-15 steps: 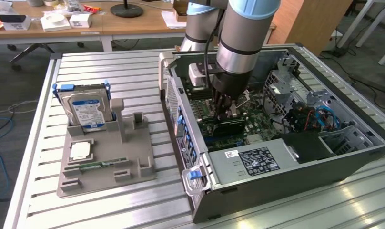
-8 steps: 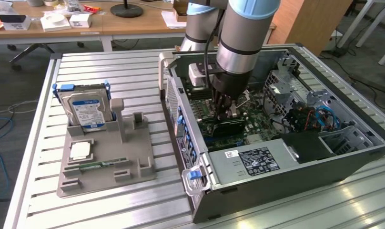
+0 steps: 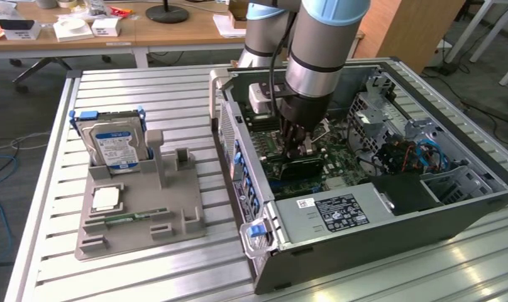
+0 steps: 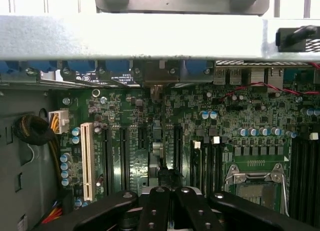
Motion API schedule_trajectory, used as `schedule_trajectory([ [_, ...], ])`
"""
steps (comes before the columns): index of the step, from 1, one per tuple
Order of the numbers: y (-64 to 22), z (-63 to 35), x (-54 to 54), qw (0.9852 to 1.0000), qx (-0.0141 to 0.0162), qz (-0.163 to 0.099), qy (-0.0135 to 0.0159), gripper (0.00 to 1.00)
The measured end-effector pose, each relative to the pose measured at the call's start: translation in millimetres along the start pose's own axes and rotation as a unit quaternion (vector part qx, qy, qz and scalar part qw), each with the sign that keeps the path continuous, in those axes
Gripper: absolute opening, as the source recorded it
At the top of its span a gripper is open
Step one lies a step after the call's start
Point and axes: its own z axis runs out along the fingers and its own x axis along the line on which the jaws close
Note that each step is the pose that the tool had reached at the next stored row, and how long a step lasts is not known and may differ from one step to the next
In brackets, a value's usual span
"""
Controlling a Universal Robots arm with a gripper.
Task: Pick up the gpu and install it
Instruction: 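Press down on the gpu until it lock into place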
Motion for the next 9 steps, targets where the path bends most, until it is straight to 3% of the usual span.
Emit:
schedule_trajectory([
  [9,-0.2,-13.6,-0.3,1.0000,-0.0006,0.000,0.0026,0.10],
])
